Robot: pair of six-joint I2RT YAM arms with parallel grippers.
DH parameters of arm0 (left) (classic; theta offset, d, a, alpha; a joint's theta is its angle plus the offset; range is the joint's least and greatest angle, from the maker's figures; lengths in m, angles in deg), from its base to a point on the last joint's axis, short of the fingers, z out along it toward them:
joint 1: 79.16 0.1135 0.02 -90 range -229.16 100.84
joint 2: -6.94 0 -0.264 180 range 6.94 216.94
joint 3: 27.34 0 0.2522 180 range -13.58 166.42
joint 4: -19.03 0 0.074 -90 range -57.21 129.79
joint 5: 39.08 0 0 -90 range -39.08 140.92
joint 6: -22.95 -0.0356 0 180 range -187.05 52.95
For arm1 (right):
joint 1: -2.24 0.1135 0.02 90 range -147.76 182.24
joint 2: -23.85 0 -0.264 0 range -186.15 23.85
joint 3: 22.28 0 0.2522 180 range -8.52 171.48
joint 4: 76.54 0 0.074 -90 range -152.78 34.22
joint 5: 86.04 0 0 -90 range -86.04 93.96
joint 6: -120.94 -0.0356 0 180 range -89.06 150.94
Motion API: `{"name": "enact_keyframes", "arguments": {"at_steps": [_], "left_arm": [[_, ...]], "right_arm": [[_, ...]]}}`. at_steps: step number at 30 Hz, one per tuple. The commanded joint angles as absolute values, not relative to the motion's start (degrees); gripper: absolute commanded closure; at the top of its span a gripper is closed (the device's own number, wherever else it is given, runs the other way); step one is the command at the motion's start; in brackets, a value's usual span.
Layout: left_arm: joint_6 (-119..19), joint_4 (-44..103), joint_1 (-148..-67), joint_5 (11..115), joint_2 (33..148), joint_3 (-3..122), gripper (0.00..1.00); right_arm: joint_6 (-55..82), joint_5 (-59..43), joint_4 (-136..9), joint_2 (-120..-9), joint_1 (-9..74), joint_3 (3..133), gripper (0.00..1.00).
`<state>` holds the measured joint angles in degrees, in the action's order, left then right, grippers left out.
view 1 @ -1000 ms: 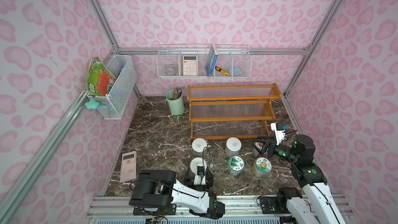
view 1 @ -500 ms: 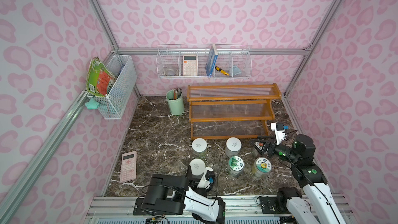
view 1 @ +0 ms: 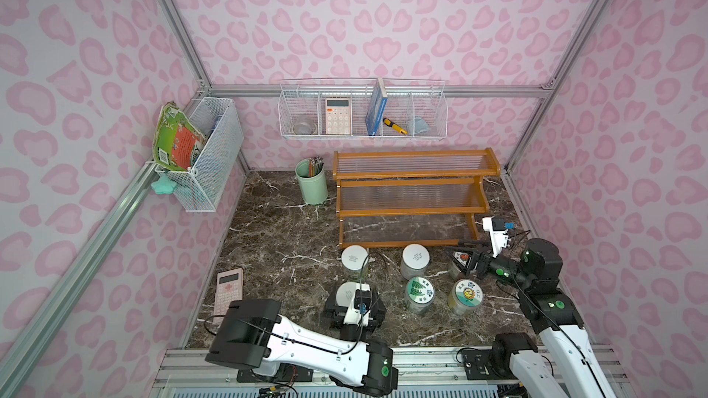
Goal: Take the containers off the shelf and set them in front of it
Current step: Place the container at the center of the board, then reset both arms
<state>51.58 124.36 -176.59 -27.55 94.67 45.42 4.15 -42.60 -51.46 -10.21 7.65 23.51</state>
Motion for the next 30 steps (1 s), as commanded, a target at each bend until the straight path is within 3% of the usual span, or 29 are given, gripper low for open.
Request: {"name": "enact_keyframes", "arguments": {"at_steps": [1,14,18,21,23,30], "left_arm": [[57.3,137.2,-175.3,-29.7,89.4,47.3,0.01],[23.4,132.7,-164.7,-32.6,70.8,54.4,0.01],[0.9,116.8,-160.0,-30.6,64.8,54.2,0.01],[-34.6,83.4,-153.5,-22.0,56.8,47.4,0.01],[-48.9,66.6,-149.5,-14.9,51.4,41.6,0.01],[-54.1,65.8,-140.9,-9.5,56.9,45.0,0.01]], "right_arm": [[4.6,-41.6,-52.8,-10.3,7.8,24.2,0.01],[9.0,-38.4,-51.5,-14.6,6.1,29.6,0.01],[12.2,-35.7,-49.6,-17.0,4.7,32.5,0.01],[14.0,-32.8,-48.5,-18.2,4.1,34.1,0.01],[14.5,-31.6,-48.4,-18.5,3.7,34.6,0.01],[16.9,-26.1,-47.9,-19.0,2.5,35.1,0.01]]}}
